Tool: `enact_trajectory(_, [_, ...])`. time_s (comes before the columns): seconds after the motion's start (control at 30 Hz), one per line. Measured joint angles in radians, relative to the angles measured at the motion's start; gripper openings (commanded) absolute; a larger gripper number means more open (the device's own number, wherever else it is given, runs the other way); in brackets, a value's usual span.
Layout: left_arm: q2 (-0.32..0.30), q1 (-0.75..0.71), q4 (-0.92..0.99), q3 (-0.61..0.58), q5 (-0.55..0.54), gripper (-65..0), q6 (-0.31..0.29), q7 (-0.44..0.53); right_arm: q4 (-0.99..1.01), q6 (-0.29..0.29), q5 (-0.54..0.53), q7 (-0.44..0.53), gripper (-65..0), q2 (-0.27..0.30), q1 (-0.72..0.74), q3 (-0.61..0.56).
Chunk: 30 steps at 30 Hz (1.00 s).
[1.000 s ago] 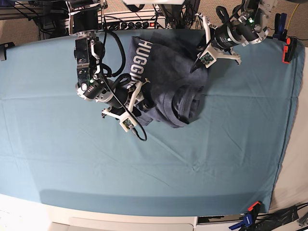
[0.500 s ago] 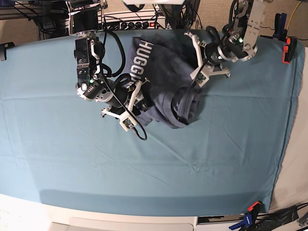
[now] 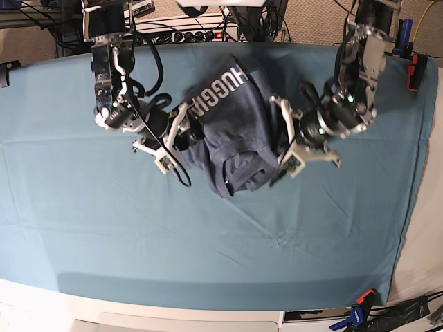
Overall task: Fold the T-shirt properly
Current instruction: 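Rotate the bundle with both grippers so the lettering runs along the collar side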
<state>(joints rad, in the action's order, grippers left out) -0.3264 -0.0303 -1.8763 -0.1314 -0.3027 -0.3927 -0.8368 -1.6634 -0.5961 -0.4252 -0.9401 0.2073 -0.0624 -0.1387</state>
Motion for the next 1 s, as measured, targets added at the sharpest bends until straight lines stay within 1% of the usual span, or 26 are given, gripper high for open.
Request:
enact_trajectory(0.13, [0.000, 0.049, 0.000, 0.000, 0.004, -65.0, 0.004, 0.000, -0.006, -0.001, -0.052, 0.010, -39.0, 0.003, -0.043, 0.002])
enact_trajectory(0.23, [-0.002, 0.068, 0.000, 0.000, 0.031, -65.0, 0.004, 0.000, -0.010, -0.031, -0.076, 0.018, -39.0, 0.003, -0.071, 0.003])
enact_trajectory(0.3, [-0.020, 0.079, 0.000, -0.001, 0.030, -65.0, 0.000, -0.023, -0.012, -0.034, -0.084, 0.029, -39.0, 0.003, -0.084, 0.003])
enact_trajectory(0.37, [-0.053, 0.079, 0.000, -0.001, 0.031, -65.0, 0.003, -0.041, -0.013, -0.034, -0.102, 0.030, -39.0, 0.003, -0.096, 0.004])
enact_trajectory(0.5, [-0.135, 0.079, 0.000, -0.002, 0.030, -65.0, 0.007, -0.125, -0.013, -0.038, -0.161, 0.001, -39.0, 0.003, -0.101, 0.004])
enact_trajectory(0.57, [-0.182, 0.079, -0.001, -0.004, -0.006, -65.0, 0.027, -0.166, -0.012, -0.056, -0.179, -0.011, -39.0, 0.003, -0.105, 0.004])
enact_trajectory(0.67, [-0.262, 0.072, -0.004, -0.005, -0.078, -65.0, 0.035, -0.206, -0.012, -0.056, -0.182, -0.012, -39.0, 0.003, -0.107, 0.004])
enact_trajectory(0.73, [-0.300, 0.052, -0.007, -0.003, -0.084, -65.0, 0.034, -0.216, -0.012, -0.056, -0.182, -0.013, -39.0, 0.003, -0.107, 0.004])
enact_trajectory(0.8, [-0.317, 0.018, -0.008, -0.003, -0.085, -65.0, 0.034, -0.227, -0.012, -0.056, -0.179, -0.012, -39.0, 0.003, -0.107, 0.004])
enact_trajectory(1.0, [-0.319, -0.137, -0.009, -0.005, -0.133, -65.0, 0.030, -0.237, -0.012, -0.060, -0.159, -0.009, -39.0, 0.002, -0.106, 0.004])
